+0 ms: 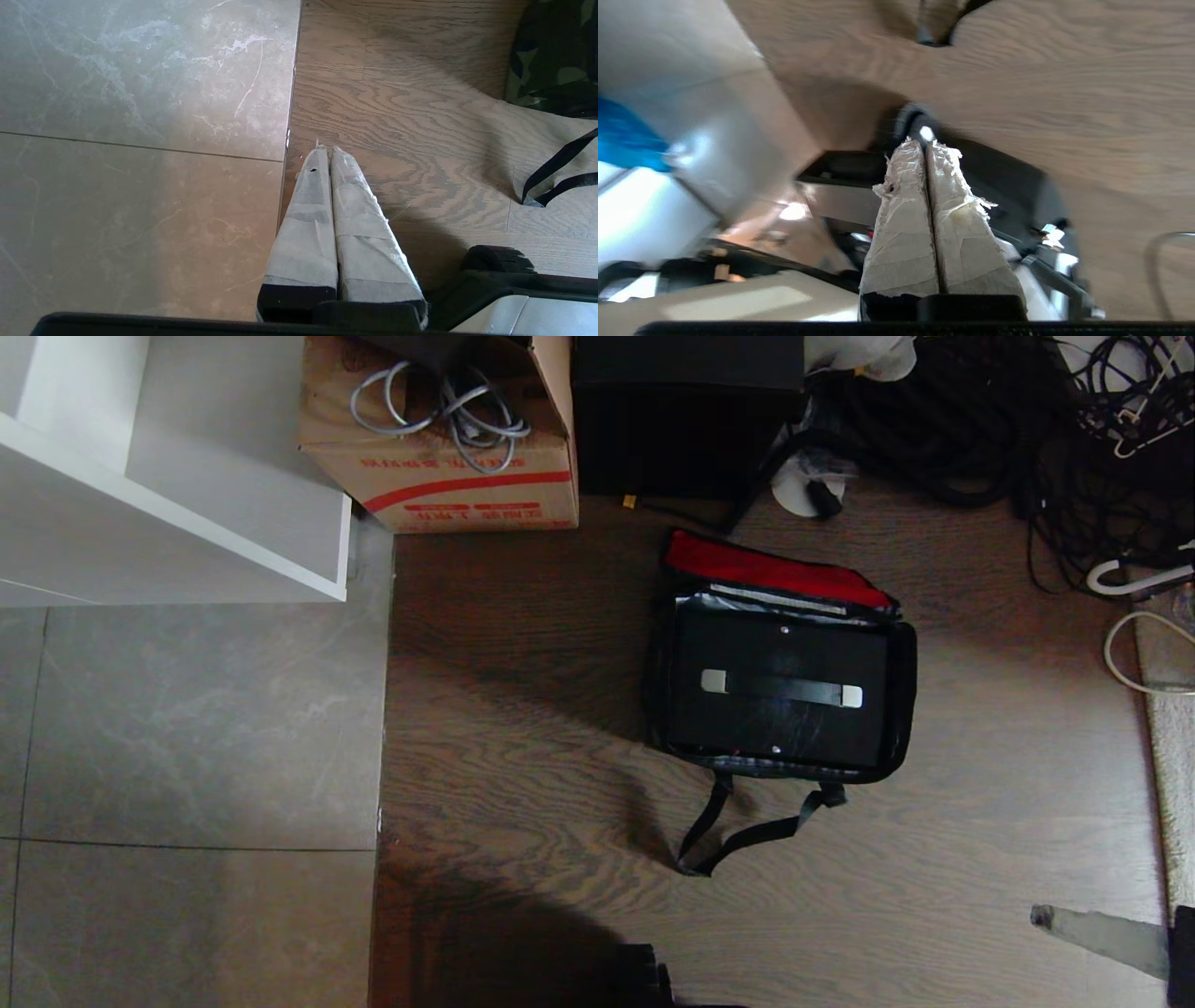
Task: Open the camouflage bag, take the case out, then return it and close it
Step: Grip the handle
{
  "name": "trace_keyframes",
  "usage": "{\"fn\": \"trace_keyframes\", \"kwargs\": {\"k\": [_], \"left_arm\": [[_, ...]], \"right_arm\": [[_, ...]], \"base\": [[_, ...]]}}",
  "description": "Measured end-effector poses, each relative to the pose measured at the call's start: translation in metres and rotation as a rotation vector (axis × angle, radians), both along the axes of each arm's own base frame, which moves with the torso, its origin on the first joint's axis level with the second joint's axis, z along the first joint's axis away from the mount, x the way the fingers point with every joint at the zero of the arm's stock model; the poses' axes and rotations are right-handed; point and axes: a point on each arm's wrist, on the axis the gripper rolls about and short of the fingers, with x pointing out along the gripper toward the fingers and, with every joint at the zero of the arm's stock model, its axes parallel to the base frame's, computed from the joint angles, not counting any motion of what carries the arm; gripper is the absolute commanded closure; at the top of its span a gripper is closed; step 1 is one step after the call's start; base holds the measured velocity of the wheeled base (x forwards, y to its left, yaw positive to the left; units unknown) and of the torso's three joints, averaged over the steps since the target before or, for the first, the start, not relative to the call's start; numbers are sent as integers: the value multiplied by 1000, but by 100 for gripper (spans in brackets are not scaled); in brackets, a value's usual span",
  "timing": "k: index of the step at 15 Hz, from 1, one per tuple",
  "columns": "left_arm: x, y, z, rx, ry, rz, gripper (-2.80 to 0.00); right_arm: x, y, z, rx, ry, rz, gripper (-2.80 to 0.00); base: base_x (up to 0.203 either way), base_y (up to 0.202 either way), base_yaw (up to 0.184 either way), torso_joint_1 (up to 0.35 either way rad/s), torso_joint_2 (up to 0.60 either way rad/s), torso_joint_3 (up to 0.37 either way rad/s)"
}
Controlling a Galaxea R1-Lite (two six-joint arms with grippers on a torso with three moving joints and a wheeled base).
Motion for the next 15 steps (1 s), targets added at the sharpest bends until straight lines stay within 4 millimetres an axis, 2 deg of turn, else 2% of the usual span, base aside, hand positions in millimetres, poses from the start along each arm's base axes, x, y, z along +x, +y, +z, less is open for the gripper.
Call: {"fn": "trace_keyframes", "kwargs": {"k": [3, 6, 7, 9, 11, 15], "left_arm": [[0, 0, 0, 1, 0, 0, 0], [0, 0, 0, 1, 0, 0, 0], [0, 0, 0, 1, 0, 0, 0], [0, 0, 0, 1, 0, 0, 0], [0, 0, 0, 1, 0, 0, 0], [0, 0, 0, 0, 0, 0, 0]], "right_arm": [[-15, 4, -3, -173, -61, 65, 0], [-34, 5, -9, -233, -62, 80, 0], [-36, 6, -7, -250, -84, 102, -280], [-30, 8, 0, -305, -122, 166, -280], [-13, 10, 10, -352, -136, 219, -280], [44, 13, 23, -449, -153, 316, -280]], "base": [[0, 0, 0, 0, 0, 0], [0, 0, 0, 0, 0, 0], [0, 0, 0, 0, 0, 0], [0, 0, 0, 0, 0, 0], [0, 0, 0, 0, 0, 0], [0, 0, 0, 0, 0, 0]]}}
